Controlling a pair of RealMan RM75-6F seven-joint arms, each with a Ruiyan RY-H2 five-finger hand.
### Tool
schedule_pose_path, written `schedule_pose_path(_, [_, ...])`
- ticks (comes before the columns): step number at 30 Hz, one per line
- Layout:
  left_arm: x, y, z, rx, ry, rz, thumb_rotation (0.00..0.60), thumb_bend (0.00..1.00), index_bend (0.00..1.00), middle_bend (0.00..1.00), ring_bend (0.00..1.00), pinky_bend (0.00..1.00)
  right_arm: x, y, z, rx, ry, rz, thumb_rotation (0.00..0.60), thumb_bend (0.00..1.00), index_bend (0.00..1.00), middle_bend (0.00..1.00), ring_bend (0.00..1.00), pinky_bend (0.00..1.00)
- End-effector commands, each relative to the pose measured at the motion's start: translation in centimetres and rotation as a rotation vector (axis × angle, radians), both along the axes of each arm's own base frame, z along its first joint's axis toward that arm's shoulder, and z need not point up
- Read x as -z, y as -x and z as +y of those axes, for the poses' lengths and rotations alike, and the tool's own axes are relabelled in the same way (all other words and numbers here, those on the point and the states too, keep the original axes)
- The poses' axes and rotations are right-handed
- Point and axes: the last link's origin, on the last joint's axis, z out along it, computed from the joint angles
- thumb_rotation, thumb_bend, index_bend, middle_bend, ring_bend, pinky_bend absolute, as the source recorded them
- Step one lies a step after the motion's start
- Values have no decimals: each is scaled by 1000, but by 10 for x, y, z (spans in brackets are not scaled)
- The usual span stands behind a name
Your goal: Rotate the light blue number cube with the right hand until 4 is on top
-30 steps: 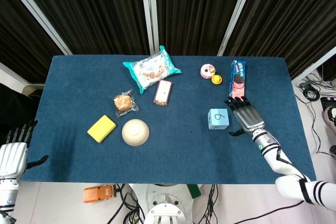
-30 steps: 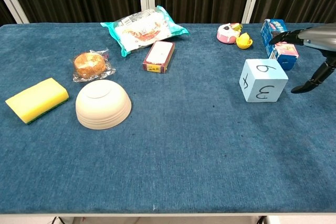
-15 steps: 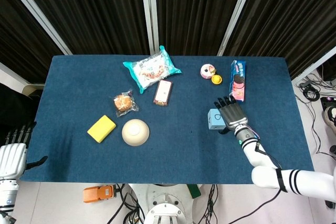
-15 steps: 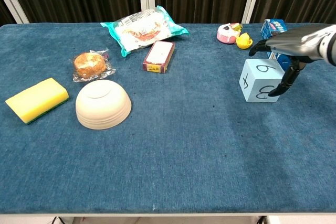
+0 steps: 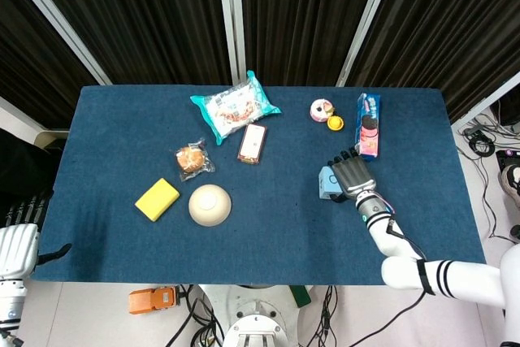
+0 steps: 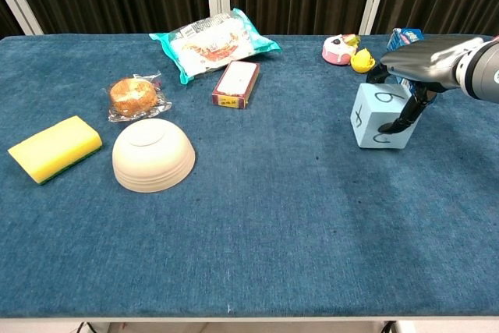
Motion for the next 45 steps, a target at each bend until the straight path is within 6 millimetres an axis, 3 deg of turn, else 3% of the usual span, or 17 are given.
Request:
schedule_pose_path(1, [0, 0, 0, -1, -1, -1, 600, 0, 0, 6, 0, 0, -11, 5, 2, -22, 24, -154, 486, 481, 543, 388, 250, 180])
schedule_pose_path(6, [0, -1, 0, 2, -2, -2, 600, 0, 0, 6, 0, 0, -22, 12, 9, -42, 54, -442, 484, 496, 566, 410, 265, 212])
schedule_pose_path(10, [2, -2, 1, 8, 4, -4, 600, 0, 0, 6, 0, 0, -22, 31, 14, -31, 49, -653, 470, 496, 562, 410, 266, 211])
schedule_pose_path(22, [3, -9, 6, 23, 12, 3, 600, 0, 0, 5, 0, 0, 30, 69, 25, 65, -31, -1020, 462, 495, 480, 410, 187, 78])
schedule_pose_path(29, [4, -9, 6, 21, 15, 3, 600, 0, 0, 5, 0, 0, 49, 75, 24, 86, -22, -1118, 459, 495, 464, 410, 172, 63])
schedule_pose_path(38, [4, -8, 6, 17, 18, 4, 600, 0, 0, 6, 0, 0, 63, 81, 23, 87, -22, -1087, 458, 495, 447, 410, 161, 33])
schedule_pose_path(45, [3, -6, 6, 12, 17, 3, 600, 0, 0, 6, 0, 0, 63, 87, 24, 66, -31, -1007, 458, 489, 294, 352, 79, 0])
